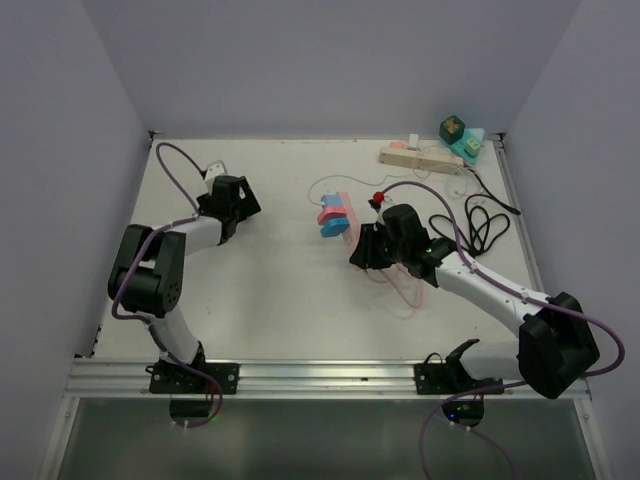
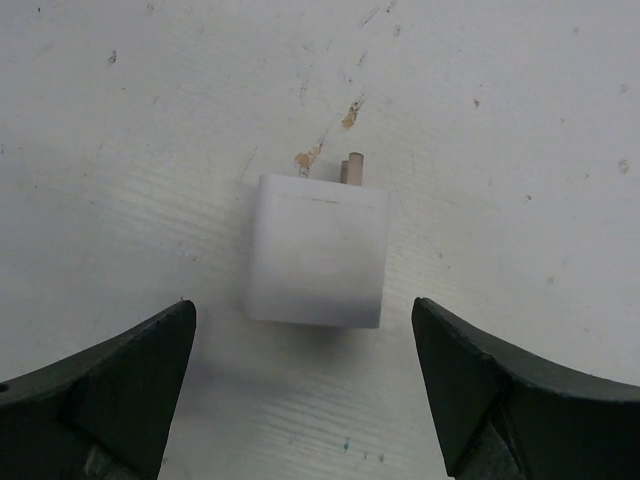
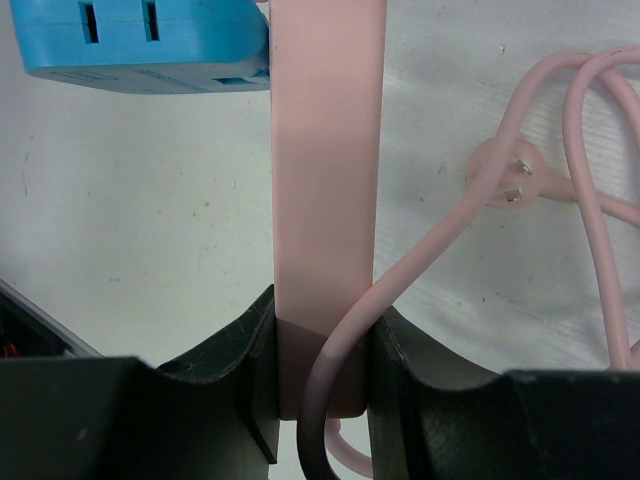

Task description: Pull the plug off the socket

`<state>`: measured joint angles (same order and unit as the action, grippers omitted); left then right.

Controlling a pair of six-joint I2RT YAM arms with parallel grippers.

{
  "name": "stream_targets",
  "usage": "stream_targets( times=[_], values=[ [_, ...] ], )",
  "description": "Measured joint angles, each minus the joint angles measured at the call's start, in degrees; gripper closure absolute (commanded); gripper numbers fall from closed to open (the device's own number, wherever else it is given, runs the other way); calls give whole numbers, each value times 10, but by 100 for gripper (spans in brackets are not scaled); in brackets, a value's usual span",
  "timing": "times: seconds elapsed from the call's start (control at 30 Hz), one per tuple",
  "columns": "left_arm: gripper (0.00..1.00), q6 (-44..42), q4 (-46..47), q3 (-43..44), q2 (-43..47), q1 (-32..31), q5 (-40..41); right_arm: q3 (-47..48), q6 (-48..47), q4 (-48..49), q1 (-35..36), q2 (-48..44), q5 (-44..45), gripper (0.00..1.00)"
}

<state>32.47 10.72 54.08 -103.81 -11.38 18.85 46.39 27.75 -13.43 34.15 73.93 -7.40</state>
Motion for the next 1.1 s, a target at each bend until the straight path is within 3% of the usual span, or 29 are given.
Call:
stream_targets(
  times=[0.17, 0.43, 0.6, 0.8, 1.1],
  values=[
    [5, 24, -17, -36, 101, -1, -56, 0, 0, -8, 0, 0, -2, 100],
    [5, 73, -18, -117, 303, -6, -247, 1, 5, -12, 0, 13, -14, 100],
    [4, 124, -18, -165, 379, -47, -322, 2, 12, -10, 2, 21, -22, 100],
    [5, 145, -15, -172, 388, -148, -335, 2, 23, 0, 10, 31, -27, 100],
    [1, 202, 1, -172, 338, -172, -323, 3, 32, 9, 29, 49, -27, 100]
  ],
)
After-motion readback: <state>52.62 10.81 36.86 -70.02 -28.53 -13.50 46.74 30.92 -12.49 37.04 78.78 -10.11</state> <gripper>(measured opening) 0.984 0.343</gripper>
